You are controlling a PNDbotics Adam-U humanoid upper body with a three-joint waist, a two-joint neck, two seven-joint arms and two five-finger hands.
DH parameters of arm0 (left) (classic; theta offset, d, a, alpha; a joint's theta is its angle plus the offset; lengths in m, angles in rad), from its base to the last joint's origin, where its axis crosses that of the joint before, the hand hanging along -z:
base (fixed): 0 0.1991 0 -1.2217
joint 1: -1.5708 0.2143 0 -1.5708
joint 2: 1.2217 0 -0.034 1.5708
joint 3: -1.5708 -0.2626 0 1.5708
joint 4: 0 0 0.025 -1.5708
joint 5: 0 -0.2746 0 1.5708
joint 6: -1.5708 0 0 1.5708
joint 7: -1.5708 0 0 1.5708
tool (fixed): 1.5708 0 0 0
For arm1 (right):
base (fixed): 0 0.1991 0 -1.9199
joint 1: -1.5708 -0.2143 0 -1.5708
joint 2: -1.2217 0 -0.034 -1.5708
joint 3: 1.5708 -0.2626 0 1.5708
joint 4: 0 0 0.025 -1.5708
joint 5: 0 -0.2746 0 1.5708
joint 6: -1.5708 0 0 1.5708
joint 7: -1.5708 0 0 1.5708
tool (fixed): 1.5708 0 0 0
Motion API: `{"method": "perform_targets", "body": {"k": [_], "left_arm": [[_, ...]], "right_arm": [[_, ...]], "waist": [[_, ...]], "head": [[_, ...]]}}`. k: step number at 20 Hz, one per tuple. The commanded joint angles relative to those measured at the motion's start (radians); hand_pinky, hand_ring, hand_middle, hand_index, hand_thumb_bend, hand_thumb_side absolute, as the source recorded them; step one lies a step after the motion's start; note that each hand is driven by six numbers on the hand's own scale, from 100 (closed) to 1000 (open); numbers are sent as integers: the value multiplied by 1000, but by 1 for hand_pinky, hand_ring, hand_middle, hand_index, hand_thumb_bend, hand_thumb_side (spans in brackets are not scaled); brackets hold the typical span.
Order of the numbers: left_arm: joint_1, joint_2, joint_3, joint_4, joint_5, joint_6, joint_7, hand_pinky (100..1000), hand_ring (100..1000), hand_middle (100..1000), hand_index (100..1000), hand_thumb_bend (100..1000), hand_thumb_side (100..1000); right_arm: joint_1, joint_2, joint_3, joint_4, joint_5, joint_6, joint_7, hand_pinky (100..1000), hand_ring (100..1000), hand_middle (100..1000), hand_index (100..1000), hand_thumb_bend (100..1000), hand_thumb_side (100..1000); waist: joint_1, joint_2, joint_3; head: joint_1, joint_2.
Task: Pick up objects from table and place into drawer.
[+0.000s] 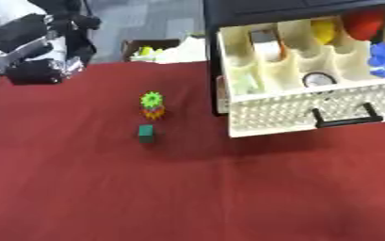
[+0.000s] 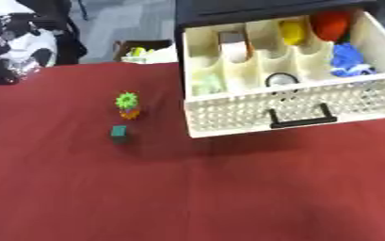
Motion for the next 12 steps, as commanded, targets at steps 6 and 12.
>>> {"method": "perform_targets", "body": {"k": [6,12], "left_arm": [[-42,-26,-8,59,-13,-11,-98,821,892,846,987,100,1000],[-52,-44,-8,89,-83,-31,-116,818,881,835,1000,103,1000]], "right_arm": [[-15,-19,-7,-16,16,17,-16,811,786,787,886,100,1000],[-22,-12,-7,-16,25,32,-18,810,783,785,884,100,1000]], "waist": [[-5,-16,-8],[-1,-6,-20]], "head": [[5,-32],[-2,-31]]}}
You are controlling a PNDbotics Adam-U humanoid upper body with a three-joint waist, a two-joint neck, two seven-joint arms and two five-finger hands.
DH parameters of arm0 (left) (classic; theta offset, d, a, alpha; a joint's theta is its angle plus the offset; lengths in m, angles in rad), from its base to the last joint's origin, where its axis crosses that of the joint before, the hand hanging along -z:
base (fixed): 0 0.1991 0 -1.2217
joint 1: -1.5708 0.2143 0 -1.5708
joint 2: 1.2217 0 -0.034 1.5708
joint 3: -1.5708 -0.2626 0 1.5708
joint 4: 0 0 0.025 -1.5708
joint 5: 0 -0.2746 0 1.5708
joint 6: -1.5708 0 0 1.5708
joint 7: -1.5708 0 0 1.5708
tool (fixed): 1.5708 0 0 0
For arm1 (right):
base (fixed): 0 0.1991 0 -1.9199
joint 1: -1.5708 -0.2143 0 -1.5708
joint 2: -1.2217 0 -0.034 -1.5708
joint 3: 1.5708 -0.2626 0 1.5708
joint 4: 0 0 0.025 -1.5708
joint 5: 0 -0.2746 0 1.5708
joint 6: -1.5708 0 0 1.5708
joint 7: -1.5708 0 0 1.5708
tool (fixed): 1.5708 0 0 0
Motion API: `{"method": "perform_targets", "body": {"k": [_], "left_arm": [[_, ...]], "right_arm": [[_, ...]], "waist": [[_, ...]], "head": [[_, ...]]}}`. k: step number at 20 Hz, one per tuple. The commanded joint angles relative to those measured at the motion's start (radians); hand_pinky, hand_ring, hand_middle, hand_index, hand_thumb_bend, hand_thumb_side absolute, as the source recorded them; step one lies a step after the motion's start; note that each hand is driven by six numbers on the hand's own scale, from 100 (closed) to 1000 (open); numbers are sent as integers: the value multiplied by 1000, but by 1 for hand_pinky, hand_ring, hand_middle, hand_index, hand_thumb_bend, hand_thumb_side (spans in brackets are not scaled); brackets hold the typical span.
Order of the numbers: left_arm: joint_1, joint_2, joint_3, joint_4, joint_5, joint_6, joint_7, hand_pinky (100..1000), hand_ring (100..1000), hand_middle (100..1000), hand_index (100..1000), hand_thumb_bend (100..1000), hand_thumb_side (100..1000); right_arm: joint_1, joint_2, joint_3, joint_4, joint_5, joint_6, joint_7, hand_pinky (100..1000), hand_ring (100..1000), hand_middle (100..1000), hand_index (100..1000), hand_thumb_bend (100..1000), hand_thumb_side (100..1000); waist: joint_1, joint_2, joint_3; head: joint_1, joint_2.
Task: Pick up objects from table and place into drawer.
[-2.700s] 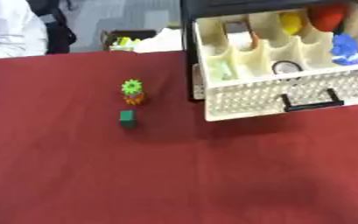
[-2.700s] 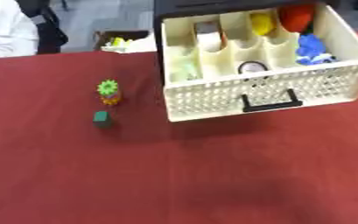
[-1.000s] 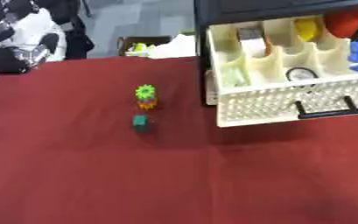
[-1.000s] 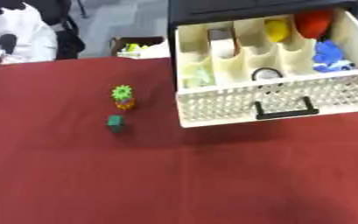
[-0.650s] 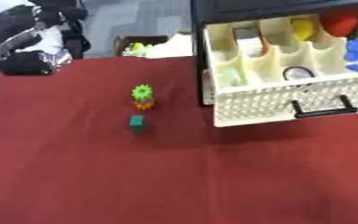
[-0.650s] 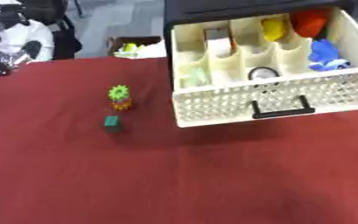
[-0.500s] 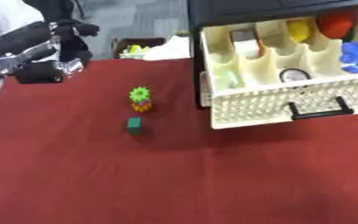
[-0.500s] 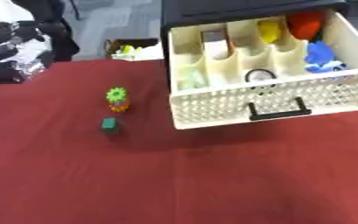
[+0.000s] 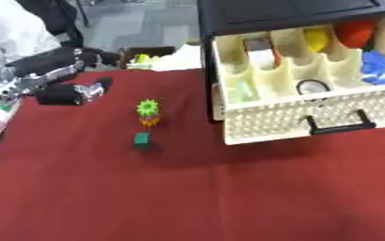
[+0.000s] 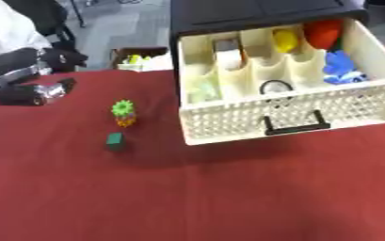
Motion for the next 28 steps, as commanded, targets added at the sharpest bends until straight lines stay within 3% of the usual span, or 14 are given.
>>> {"method": "perform_targets", "body": {"k": [1,5,9,12,15,17,22,28], "left_arm": [[-26,11,4,6,-35,-8,-2,818,883,839,1000,125,1000],[-33,-5,3,26,-69,-12,3,822,885,844,1000,203,1000],[-38,-17,1,41,-110,-22,4,835,890,852,1000,350,1000],[-39,-22,5,52,-128,-30,13,850,901,873,1000,393,1000],[-41,-27,9,59,-131,-42,37,895,930,912,1000,352,1000],[-41,-28,11,63,-139,-50,53,918,942,933,1000,257,1000],[-44,-39,13,90,-148,-61,47,912,943,933,1000,220,1000],[-52,-50,25,117,-155,-47,33,898,936,916,1000,236,1000]], "right_arm": [[-13,-11,-7,-16,12,12,-1,810,782,784,884,100,1000],[-20,-5,-6,-16,18,26,-2,809,779,782,882,100,1000],[-26,2,-5,-16,20,40,-2,809,777,781,880,100,1000],[-28,5,-5,-16,23,49,0,808,774,778,878,100,1000],[-31,9,-4,-16,27,61,4,807,772,777,875,100,1000],[-34,11,-4,-16,28,68,5,807,770,776,874,100,1000],[-42,17,-3,-16,33,79,11,807,768,774,871,100,1000],[-50,26,-3,-16,43,90,15,807,767,772,867,100,1000]], "waist": [[-2,-13,-3],[0,-7,-11],[3,-1,-21],[5,2,-25],[8,6,-28],[9,9,-31],[13,18,-42],[18,30,-56]], "head": [[-2,-7],[2,-3],[7,-4],[8,-3],[7,-6],[7,-8],[11,-14],[17,-18]]}}
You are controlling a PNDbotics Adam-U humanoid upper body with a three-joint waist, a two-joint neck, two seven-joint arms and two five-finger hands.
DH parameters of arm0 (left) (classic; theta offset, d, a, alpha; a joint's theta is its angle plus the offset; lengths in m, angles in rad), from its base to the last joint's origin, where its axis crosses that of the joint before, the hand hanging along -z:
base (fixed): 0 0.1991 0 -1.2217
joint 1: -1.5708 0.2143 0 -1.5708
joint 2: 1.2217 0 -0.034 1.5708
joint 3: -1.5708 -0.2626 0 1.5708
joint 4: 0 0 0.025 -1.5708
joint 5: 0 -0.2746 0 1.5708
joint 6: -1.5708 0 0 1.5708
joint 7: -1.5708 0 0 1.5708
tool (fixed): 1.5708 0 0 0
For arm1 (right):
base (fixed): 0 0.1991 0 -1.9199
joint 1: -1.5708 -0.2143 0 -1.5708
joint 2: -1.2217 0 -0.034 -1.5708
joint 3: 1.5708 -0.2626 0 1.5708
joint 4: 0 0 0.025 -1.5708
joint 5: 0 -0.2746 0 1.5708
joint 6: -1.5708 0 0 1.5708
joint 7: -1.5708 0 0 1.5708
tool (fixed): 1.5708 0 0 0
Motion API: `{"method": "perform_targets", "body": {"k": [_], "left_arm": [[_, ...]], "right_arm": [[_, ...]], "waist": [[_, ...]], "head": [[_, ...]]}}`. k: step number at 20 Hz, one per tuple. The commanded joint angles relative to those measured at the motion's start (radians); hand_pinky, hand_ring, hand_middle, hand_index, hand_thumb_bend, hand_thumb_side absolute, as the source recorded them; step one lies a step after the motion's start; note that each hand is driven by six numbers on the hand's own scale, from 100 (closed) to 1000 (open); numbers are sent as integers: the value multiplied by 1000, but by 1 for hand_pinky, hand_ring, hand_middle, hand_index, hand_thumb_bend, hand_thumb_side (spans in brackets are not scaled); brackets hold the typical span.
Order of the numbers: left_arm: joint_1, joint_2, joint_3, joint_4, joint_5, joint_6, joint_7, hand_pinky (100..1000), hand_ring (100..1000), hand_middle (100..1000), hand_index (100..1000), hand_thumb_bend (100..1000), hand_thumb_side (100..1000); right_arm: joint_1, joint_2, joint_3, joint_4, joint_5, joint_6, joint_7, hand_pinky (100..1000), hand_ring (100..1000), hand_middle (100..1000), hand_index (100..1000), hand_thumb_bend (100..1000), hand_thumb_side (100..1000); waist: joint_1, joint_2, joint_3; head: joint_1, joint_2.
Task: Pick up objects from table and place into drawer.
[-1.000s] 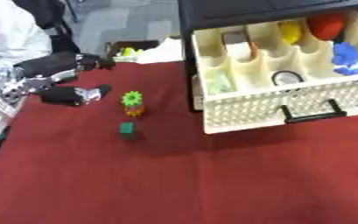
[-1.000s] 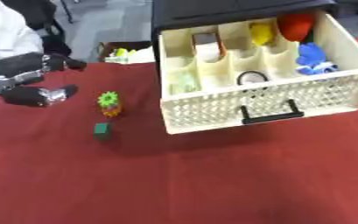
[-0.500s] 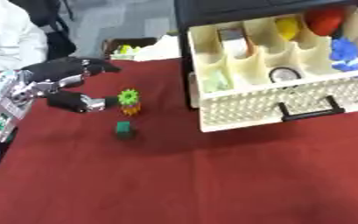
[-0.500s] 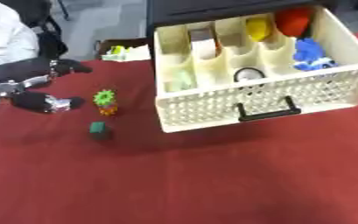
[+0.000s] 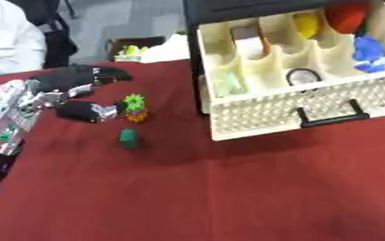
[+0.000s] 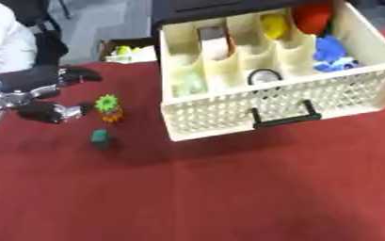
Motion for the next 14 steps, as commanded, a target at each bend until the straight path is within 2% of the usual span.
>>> {"method": "perform_targets", "body": {"k": [1,6,10,14], "left_arm": [[-27,17,21,2,-7,3,-5,895,929,902,1000,240,1000],[-35,14,37,18,-31,6,15,872,906,853,1000,248,1000],[-43,19,48,28,-65,15,37,810,836,769,1000,269,1000],[-57,35,53,30,-84,-4,5,807,836,788,1000,293,1000]], "right_arm": [[-13,-10,-3,-16,15,7,3,807,766,772,865,100,1000],[-26,-5,1,-16,18,18,9,807,765,770,863,100,1000],[-29,0,3,-16,25,24,18,808,762,768,858,100,1000],[-26,5,3,-16,33,29,21,808,761,767,856,100,1000]], "waist": [[-5,-15,-3],[0,-3,-18],[2,5,-25],[3,7,-25]], "head": [[7,-11],[23,-23],[33,-30],[37,-27]]}}
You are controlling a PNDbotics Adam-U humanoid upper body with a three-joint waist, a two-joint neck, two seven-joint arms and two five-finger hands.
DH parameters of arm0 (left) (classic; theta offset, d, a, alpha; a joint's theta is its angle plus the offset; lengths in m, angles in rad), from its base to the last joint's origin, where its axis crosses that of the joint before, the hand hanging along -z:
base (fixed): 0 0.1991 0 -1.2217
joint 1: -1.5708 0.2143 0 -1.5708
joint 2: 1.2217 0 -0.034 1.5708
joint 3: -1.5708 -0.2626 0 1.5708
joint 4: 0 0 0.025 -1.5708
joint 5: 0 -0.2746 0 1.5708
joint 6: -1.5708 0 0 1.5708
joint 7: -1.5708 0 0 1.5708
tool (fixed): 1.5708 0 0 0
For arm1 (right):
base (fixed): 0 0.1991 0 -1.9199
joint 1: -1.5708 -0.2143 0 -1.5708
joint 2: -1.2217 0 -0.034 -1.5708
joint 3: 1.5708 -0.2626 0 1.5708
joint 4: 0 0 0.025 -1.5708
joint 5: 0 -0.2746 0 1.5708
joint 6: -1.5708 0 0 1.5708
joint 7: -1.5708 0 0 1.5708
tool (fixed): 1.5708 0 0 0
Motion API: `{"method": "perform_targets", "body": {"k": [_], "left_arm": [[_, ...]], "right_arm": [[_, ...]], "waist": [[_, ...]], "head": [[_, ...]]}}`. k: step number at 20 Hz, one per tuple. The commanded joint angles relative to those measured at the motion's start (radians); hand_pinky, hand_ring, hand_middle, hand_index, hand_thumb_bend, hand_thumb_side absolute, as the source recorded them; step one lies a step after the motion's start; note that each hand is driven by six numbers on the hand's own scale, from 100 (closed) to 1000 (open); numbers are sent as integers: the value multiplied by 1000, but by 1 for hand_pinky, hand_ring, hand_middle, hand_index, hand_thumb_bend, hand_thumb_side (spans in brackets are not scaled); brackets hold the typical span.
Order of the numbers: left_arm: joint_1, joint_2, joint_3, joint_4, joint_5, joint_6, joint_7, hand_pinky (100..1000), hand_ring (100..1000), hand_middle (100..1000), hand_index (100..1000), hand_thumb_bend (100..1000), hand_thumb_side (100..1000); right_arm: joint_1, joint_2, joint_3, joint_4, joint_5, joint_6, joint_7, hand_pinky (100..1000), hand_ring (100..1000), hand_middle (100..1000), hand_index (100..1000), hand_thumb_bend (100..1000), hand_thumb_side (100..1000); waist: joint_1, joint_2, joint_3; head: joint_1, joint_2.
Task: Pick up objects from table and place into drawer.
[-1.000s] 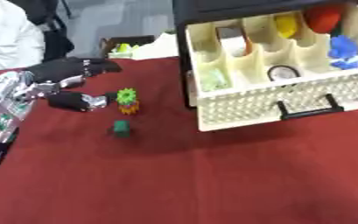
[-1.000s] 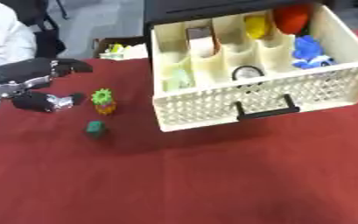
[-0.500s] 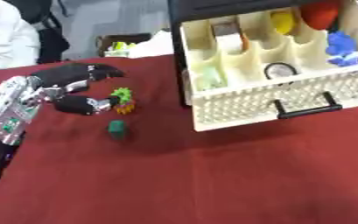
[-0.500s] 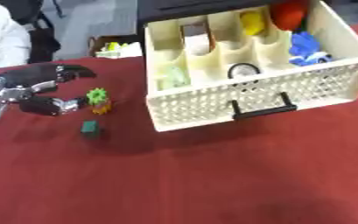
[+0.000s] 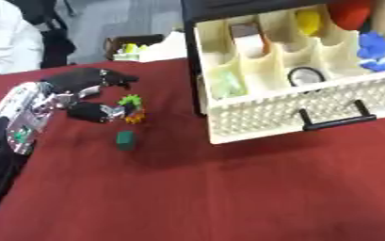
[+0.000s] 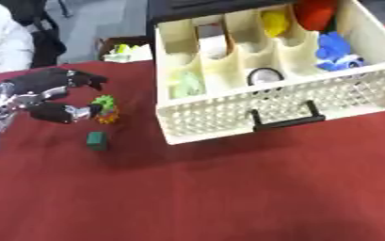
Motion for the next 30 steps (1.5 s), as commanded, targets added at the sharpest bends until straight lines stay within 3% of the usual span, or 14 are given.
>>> {"method": "perform_targets", "body": {"k": [1,4,10,30], "left_arm": [[-33,46,18,-6,-13,-17,-36,817,848,803,1000,298,1000],[-48,53,28,0,-6,-33,-99,828,870,832,1000,309,1000],[-54,55,44,11,-19,-13,-158,851,891,861,1000,341,1000],[-61,40,70,50,-141,53,-85,810,840,820,1000,377,1000]], "right_arm": [[-3,-11,-3,-16,10,6,2,808,761,767,856,100,1000],[-4,-8,-4,-16,12,7,0,808,761,767,854,100,1000],[-4,-4,-4,-16,17,11,-2,808,759,765,852,100,1000],[-16,14,-2,-16,41,33,1,807,754,759,839,100,1000]], "waist": [[-5,-17,0],[-5,-16,-2],[-4,-14,-6],[8,13,-29]], "head": [[7,-7],[9,-9],[13,-18],[28,-49]]}}
